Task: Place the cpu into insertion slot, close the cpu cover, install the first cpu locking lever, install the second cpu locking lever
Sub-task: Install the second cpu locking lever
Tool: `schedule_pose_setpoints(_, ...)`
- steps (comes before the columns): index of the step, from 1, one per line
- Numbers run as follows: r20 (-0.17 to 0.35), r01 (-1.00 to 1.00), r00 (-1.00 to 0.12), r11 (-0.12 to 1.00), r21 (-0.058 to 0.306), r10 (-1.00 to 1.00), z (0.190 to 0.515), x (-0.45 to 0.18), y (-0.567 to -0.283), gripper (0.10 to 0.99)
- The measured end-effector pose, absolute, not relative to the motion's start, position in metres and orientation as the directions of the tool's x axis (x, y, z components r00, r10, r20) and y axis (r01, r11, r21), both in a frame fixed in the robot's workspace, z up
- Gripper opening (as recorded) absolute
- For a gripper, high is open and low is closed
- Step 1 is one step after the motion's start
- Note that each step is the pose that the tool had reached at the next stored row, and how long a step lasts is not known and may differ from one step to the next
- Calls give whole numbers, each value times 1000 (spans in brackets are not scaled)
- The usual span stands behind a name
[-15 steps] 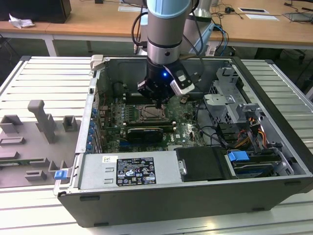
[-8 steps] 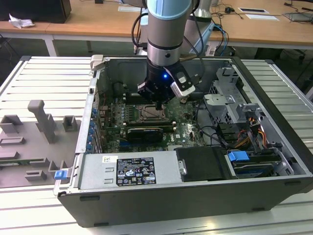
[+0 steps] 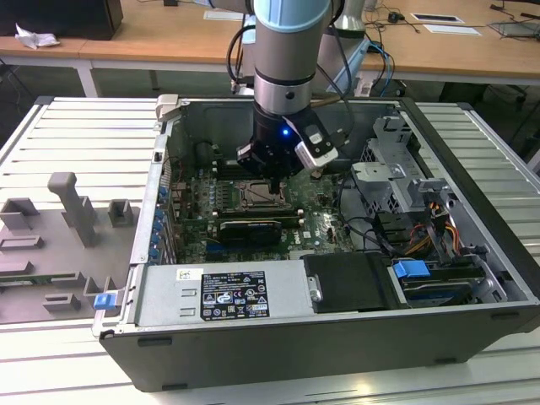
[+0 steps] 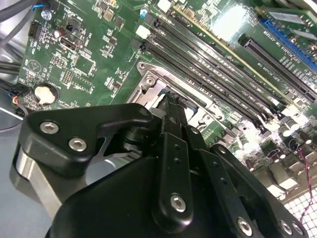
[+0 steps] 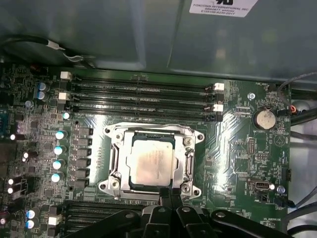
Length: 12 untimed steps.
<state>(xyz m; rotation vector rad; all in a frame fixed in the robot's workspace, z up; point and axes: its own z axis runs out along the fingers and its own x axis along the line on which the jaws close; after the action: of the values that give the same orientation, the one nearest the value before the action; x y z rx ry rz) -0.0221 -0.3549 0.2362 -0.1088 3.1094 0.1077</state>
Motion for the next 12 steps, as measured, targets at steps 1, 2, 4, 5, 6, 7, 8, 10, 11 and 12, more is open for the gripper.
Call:
schedule_pose_setpoints(1, -31, -71, -997, 995, 68, -69, 236, -22, -356, 106)
schedule_pose_setpoints(2, -31, -71, -997, 995, 68, -69, 236, -23, -357, 106)
schedule_pose_setpoints(4, -31, -71, -997, 995, 68, -69, 236, -23, -359, 106)
schedule_pose_setpoints(5, -31, -71, -997, 995, 68, -69, 236, -23, -360, 106)
schedule_pose_setpoints(6, -31, -71, -997, 995, 68, -69, 236, -23, -361, 106)
schedule_pose_setpoints(7, -31, -71, -997, 995, 68, -69, 236, -23, -363, 106)
schedule_pose_setpoints(8, -31, -72, -997, 995, 68, -70, 236, -23, -363, 106)
schedule_pose_setpoints(10, -31, -72, -997, 995, 68, -70, 236, -23, -365, 106)
schedule_pose_setpoints(11, -31, -72, -997, 995, 68, -70, 236, -24, -367, 106)
schedule_pose_setpoints(12, -31, -73, -997, 995, 69, -71, 236, -24, -368, 106)
